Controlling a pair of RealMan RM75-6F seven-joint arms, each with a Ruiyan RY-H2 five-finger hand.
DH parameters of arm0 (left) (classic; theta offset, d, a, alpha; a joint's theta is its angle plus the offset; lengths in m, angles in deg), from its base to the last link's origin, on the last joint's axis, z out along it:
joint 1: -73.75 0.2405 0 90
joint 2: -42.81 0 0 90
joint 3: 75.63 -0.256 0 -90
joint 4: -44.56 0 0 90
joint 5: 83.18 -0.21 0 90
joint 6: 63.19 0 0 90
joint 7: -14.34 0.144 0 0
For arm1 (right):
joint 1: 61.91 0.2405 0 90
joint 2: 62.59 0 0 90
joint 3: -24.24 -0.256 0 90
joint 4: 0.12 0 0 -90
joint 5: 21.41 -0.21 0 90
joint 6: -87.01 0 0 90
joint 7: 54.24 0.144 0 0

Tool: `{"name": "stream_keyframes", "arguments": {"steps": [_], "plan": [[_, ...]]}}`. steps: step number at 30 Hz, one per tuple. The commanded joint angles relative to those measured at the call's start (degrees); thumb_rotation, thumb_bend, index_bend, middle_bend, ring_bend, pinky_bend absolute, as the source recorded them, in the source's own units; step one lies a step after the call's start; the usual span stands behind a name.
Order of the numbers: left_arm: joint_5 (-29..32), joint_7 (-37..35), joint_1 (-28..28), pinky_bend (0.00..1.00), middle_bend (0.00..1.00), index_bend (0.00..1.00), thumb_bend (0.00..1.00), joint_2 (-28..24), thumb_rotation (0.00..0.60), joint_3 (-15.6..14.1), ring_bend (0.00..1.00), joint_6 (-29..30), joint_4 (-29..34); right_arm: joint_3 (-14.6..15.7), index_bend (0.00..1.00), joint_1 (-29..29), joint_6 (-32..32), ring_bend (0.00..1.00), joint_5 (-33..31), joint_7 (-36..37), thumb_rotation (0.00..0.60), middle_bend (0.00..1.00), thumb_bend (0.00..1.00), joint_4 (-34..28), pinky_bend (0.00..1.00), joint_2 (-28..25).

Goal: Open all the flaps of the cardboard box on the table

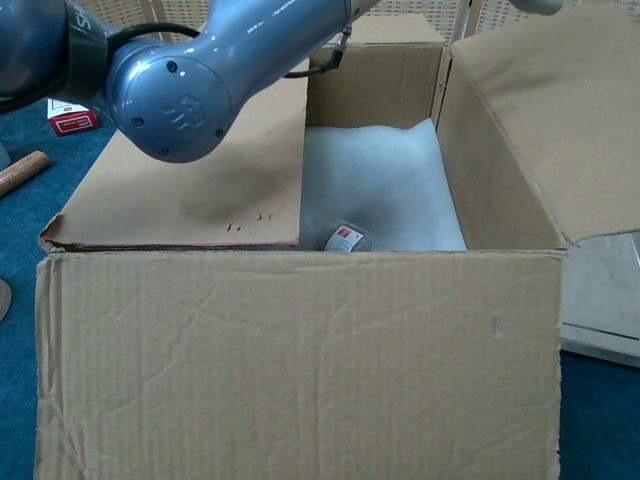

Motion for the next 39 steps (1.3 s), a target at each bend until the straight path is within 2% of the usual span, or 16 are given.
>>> {"name": "stream_keyframes", "arguments": {"steps": [1,8,10,12,15,21,23,30,34,39], "plan": [[0.3,0.3,1.0,0.12,0.0,0.02,0.39,-1.9,0.6,-0.9,0.0,0.3,2.0,0.0,0.0,0.0,0.0,0.0,0.0,-0.1,0.6,0.0,0.0,0.0,0.12,0.0],[0.2,1.0,3.3,0.13,0.0,0.04,0.39,-6.8,0.6,-3.5,0.0,-1.0,6.3,0.0,0.0,0.0,0.0,0.0,0.3,-0.4,0.6,0.0,0.0,-0.3,0.12,0.0],[0.4,1.1,4.1,0.14,0.0,0.06,0.39,-8.8,0.6,-4.5,0.0,-2.1,8.1,0.1,0.0,0.0,0.0,0.0,0.5,-0.5,0.6,0.0,0.0,-0.4,0.12,0.0],[0.5,1.0,4.9,0.16,0.0,0.14,0.39,-10.5,0.6,-5.4,0.0,-3.0,9.6,0.2,0.0,0.0,0.0,0.0,0.7,-0.4,0.6,0.0,0.0,-0.4,0.12,-0.2],[0.2,0.6,6.1,0.2,0.08,0.27,0.39,-13.5,0.6,-7.0,0.05,-4.1,12.1,0.3,0.0,-0.1,0.0,0.0,1.0,-0.3,0.6,0.0,0.0,-0.4,0.12,-0.2],[-3.1,-0.5,8.0,0.35,0.31,0.4,0.39,-21.6,0.6,-11.1,0.23,-6.4,18.3,0.2,0.0,0.2,-0.3,0.0,0.9,-0.6,0.6,0.0,0.0,-0.5,0.12,-0.2],[-4.8,-1.3,8.1,0.37,0.33,0.42,0.39,-25.0,0.6,-12.5,0.25,-7.5,20.9,0.2,0.0,0.3,-0.5,0.0,0.8,-1.0,0.6,0.0,0.0,-0.6,0.12,0.0],[-7.9,-4.8,8.1,0.39,0.42,0.53,0.39,-34.7,0.6,-14.4,0.31,-10.3,30.2,0.1,0.0,0.4,-0.8,0.0,0.6,-1.9,0.6,0.0,0.0,-1.2,0.12,0.0],[-6.9,-4.3,7.8,0.44,0.45,0.56,0.39,-37.6,0.6,-14.9,0.34,-13.1,34.0,0.1,0.0,0.4,-0.7,0.0,0.7,-2.0,0.6,0.0,0.0,-1.4,0.12,0.0],[-5.4,-1.9,7.3,0.48,0.5,0.61,0.38,-38.2,0.6,-15.3,0.39,-15.8,36.6,0.3,0.0,0.4,-0.6,0.0,1.1,-2.1,0.6,0.0,0.0,-1.7,0.12,0.0]]}}
